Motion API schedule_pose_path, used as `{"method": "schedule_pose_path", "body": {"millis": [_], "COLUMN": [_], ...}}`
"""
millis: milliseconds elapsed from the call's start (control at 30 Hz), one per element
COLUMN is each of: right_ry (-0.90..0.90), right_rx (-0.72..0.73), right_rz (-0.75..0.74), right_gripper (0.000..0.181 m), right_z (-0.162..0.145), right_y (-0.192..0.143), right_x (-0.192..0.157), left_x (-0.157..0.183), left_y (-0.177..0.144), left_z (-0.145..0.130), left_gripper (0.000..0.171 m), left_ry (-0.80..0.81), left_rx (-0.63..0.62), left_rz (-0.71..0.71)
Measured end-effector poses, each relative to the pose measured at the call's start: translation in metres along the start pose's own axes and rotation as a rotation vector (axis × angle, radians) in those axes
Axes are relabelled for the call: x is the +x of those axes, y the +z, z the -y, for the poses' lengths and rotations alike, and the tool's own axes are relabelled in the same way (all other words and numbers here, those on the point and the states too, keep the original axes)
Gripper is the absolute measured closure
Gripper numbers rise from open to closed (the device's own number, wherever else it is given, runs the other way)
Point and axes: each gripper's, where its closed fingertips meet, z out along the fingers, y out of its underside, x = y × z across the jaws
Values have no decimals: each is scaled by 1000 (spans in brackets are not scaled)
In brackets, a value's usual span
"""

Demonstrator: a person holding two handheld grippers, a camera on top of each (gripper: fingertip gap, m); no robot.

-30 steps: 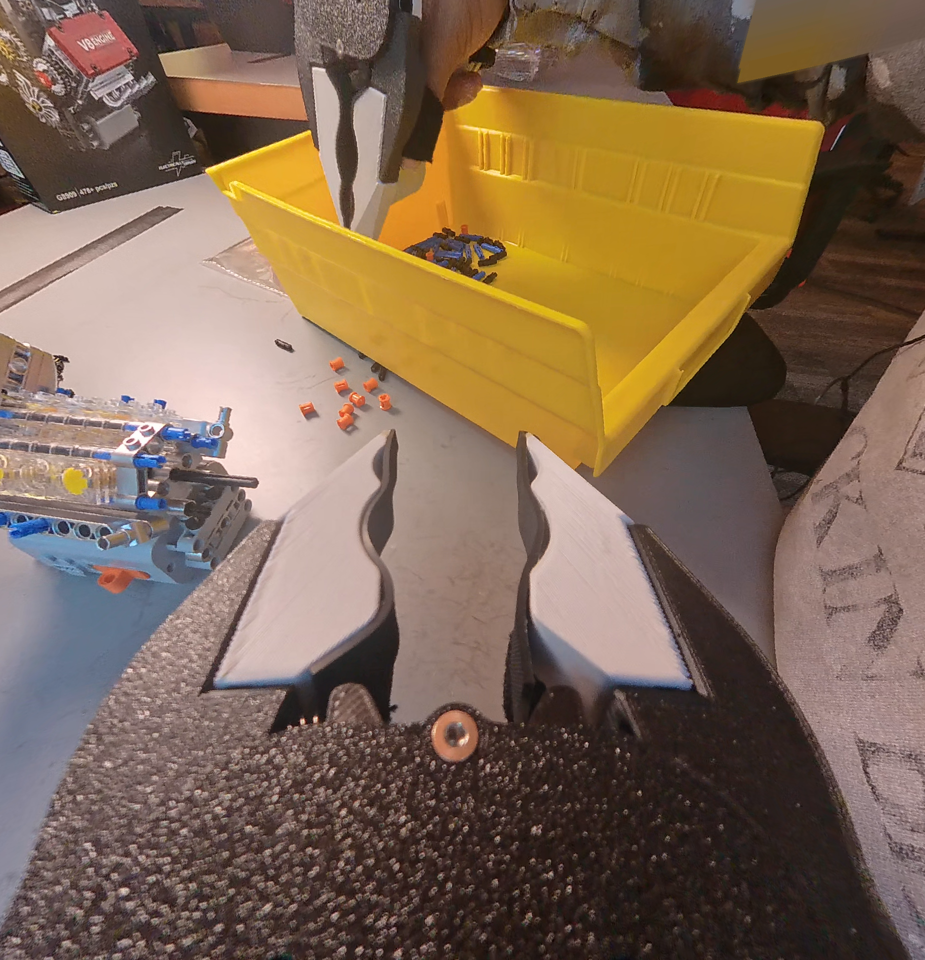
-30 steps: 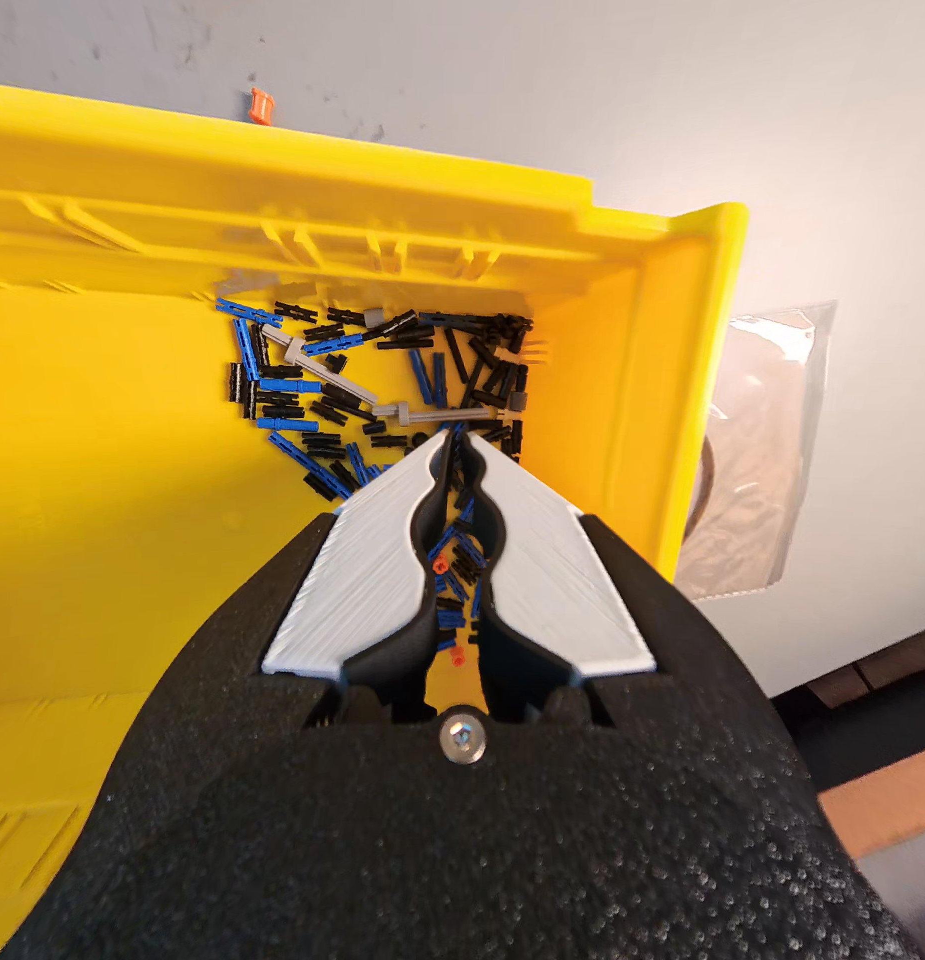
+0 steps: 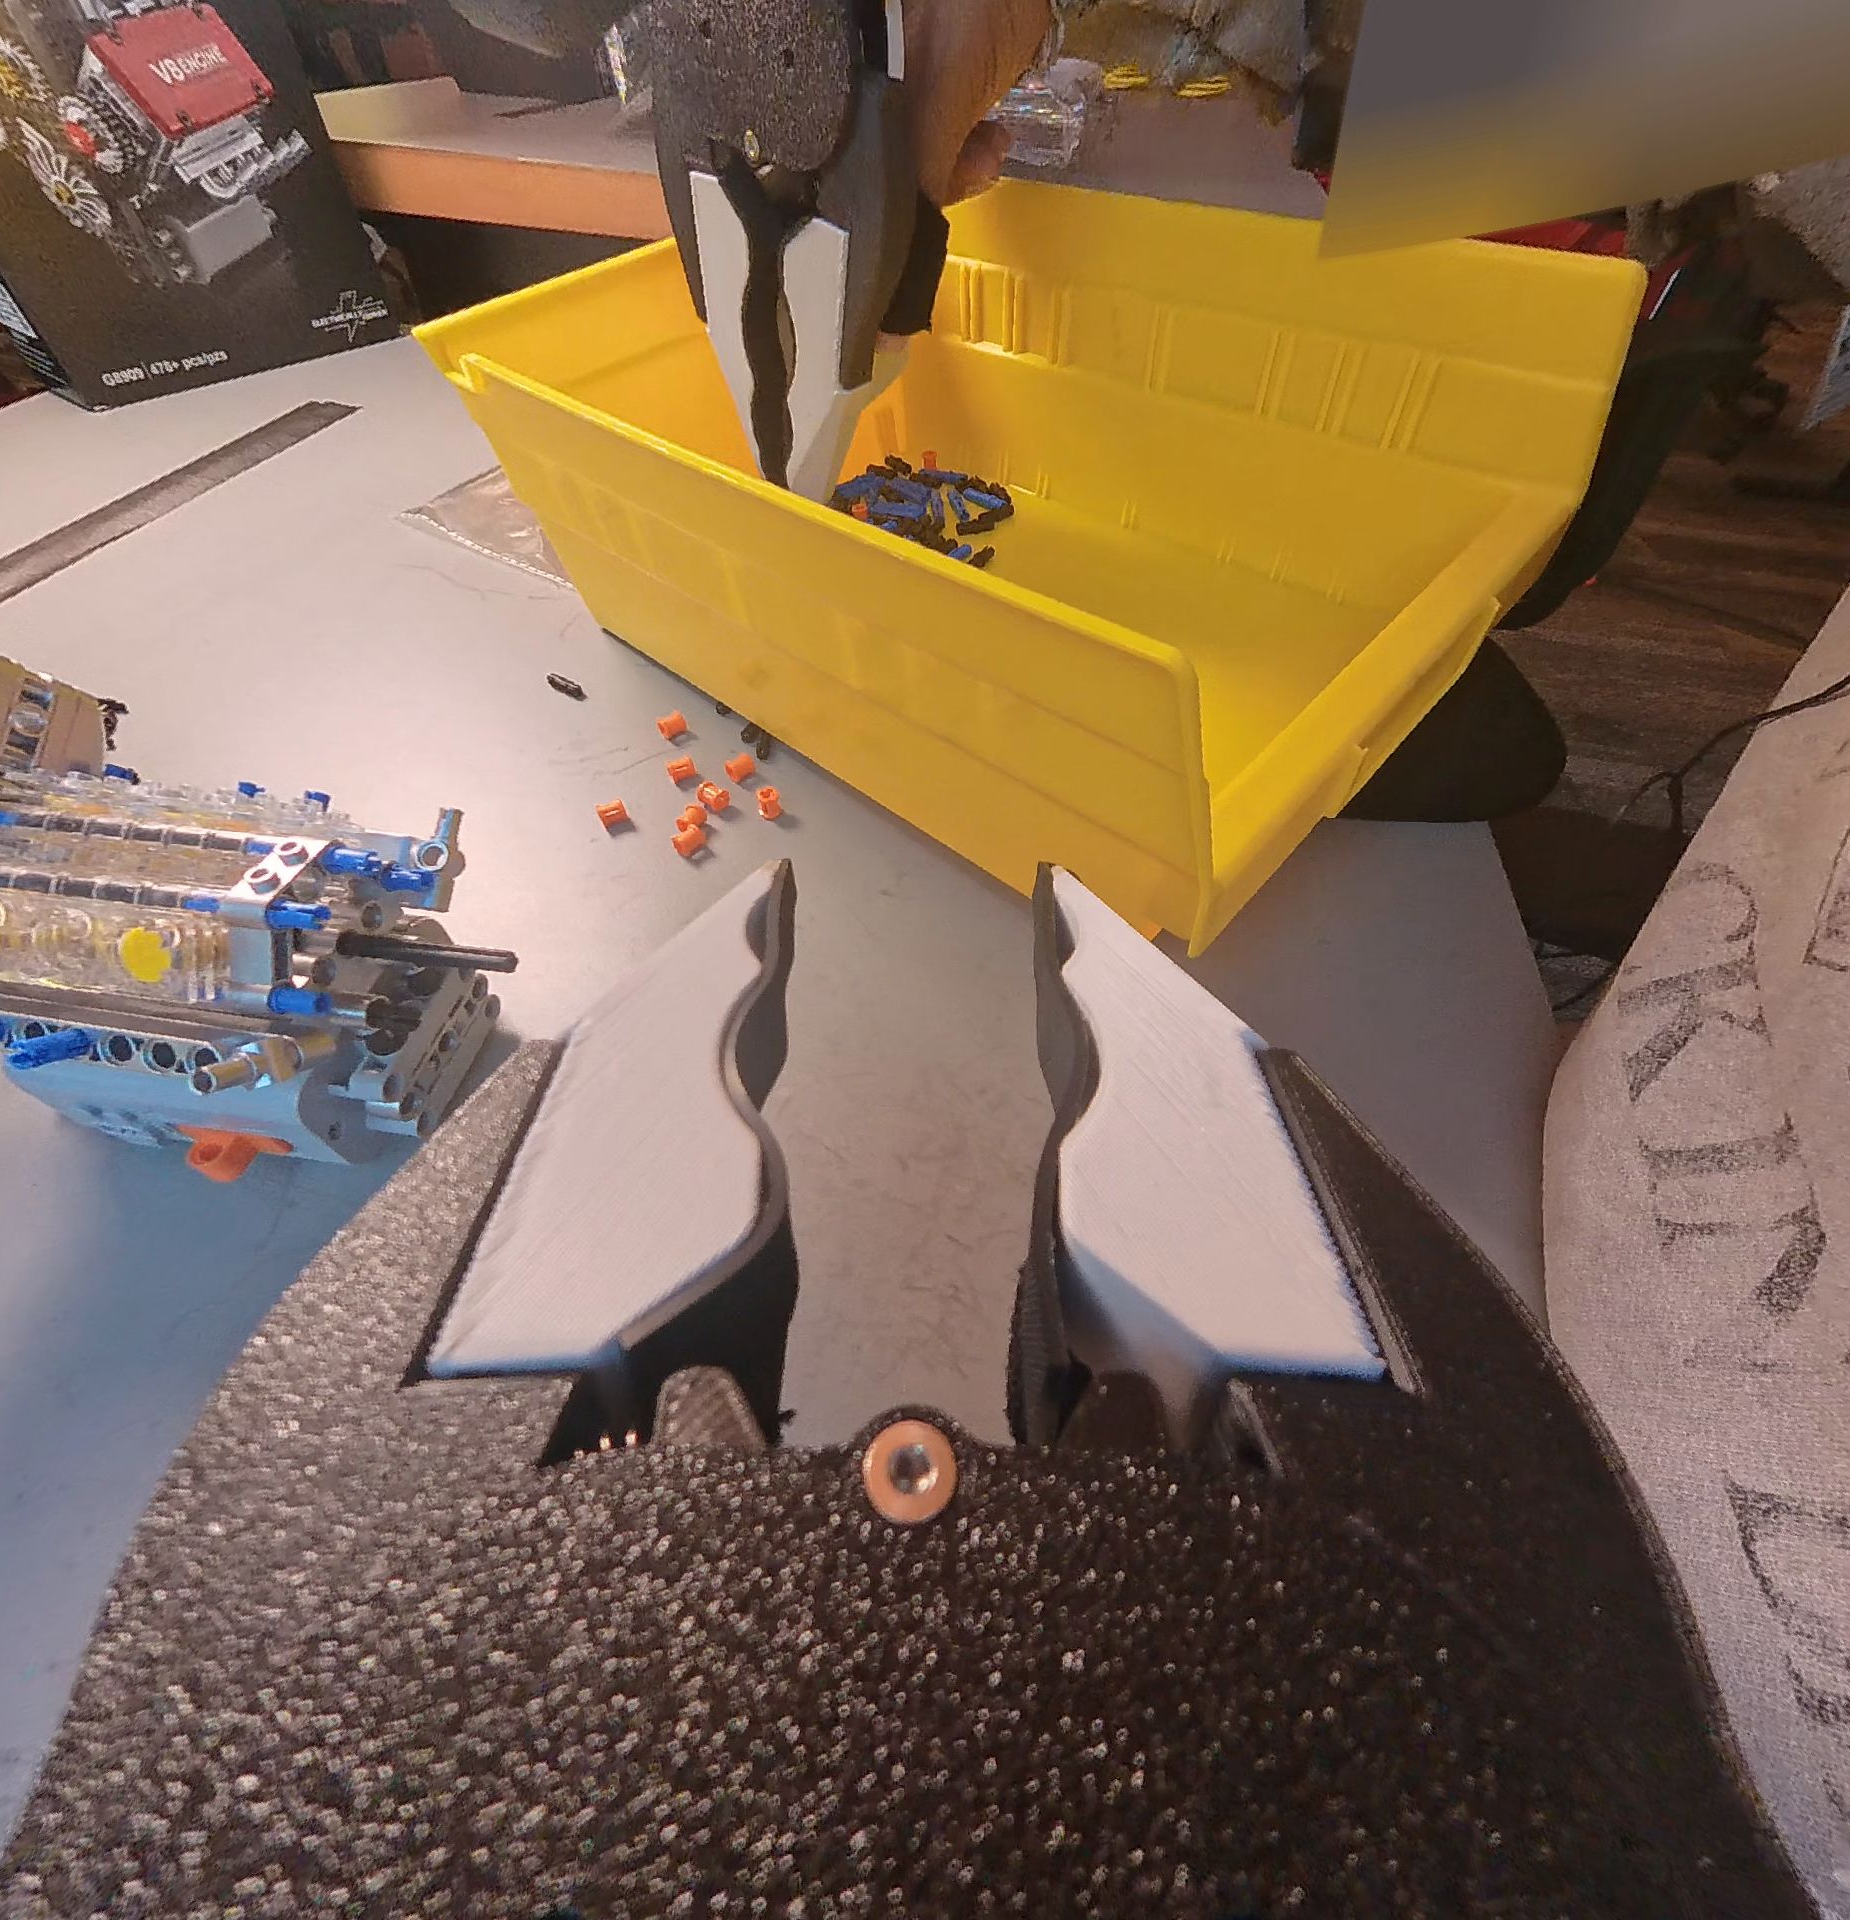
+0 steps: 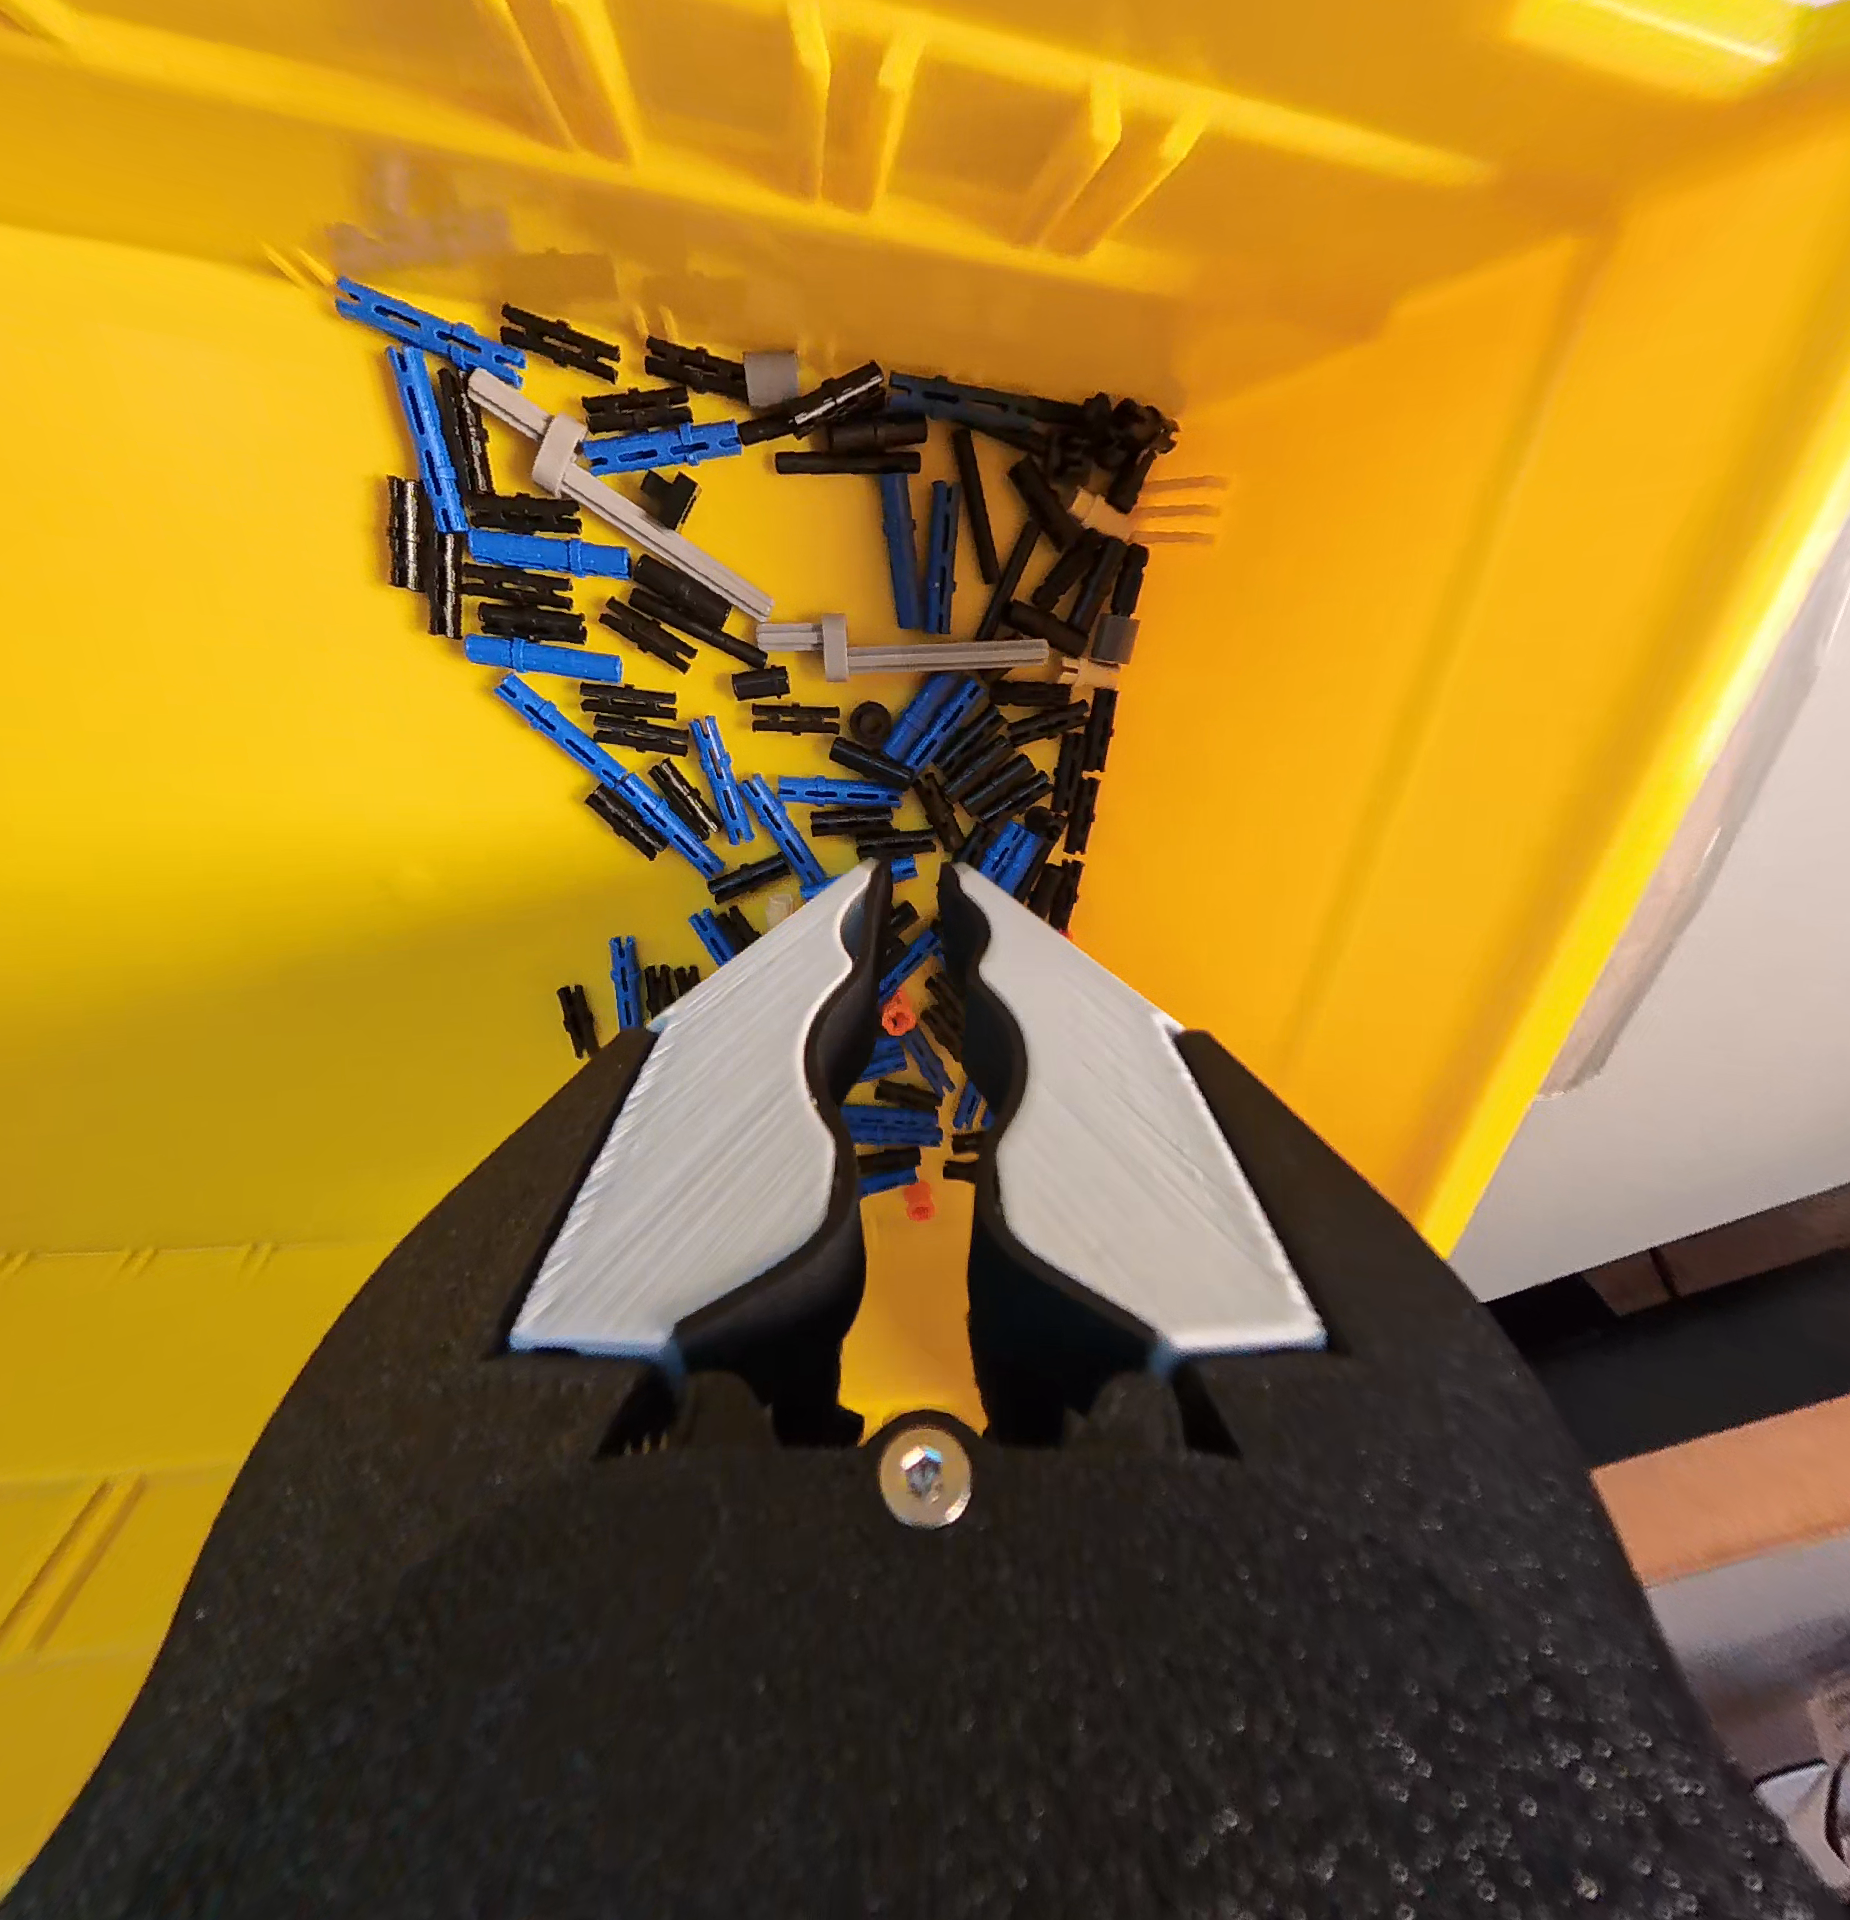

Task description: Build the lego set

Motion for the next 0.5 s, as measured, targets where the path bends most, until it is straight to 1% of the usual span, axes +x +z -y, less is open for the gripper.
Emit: {"method": "schedule_pose_path", "body": {"millis": [133,333,433,500], "right_ry": [-17,-23,-11,15], "right_rx": [-16,36,125,165], "right_rz": [6,55,130,101], "right_gripper": [174,175,178,180], "right_z": [1,10,23,27], "right_y": [5,5,-3,-11], "right_x": [-2,-12,-22,-14], "left_x": [-1,-1,-1,-1], "left_y": [0,0,0,0], "left_z": [0,0,0,0], "left_gripper": [128,128,128,128], "left_ry": [-5,-13,-15,-17], "left_rx": [1,3,4,4], "left_rz": [0,-3,-4,-5]}}
